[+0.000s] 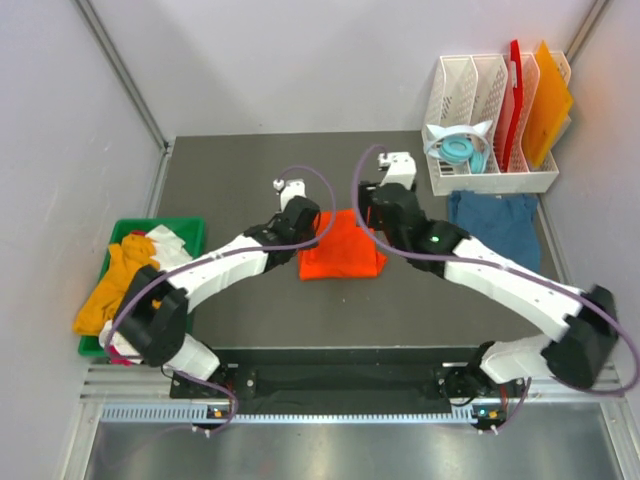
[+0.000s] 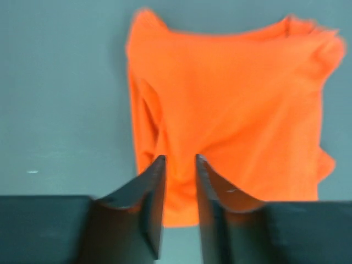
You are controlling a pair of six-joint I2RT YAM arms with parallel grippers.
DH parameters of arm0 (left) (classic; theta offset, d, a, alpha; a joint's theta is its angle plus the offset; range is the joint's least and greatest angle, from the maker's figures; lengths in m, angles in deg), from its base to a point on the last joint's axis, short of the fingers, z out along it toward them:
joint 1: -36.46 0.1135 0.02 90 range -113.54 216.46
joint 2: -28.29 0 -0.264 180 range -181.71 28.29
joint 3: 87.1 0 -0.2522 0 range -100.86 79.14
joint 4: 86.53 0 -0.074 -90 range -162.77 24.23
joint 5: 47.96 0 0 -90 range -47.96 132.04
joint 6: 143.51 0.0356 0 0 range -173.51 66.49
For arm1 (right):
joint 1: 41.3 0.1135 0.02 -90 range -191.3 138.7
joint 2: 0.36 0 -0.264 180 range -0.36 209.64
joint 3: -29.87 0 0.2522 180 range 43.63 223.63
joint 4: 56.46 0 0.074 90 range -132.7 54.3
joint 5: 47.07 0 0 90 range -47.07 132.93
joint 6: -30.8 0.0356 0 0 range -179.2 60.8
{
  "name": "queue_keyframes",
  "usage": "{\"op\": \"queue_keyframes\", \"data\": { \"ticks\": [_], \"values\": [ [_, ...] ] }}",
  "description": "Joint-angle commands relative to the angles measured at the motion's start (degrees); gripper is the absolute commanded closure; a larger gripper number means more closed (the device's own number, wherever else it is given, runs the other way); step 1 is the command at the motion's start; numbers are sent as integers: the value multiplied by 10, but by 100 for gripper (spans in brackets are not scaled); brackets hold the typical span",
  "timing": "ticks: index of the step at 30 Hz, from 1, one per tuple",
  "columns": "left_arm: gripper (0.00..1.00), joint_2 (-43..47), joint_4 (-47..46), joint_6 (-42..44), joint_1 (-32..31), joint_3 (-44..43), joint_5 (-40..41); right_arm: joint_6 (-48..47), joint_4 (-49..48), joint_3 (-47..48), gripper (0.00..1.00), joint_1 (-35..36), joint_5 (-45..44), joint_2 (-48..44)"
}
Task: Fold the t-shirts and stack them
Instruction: Fold the long partially folded tshirt into a neat square
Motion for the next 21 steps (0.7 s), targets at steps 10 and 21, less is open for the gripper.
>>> {"op": "queue_keyframes", "data": {
  "ticks": [10,21],
  "values": [
    [42,169,23,56,15,57,168,14,120,-146,19,33,-134,-257],
    [44,260,49,42,7,111,88,-291,-367,-452,0,2,-366,-411]
  ]
}}
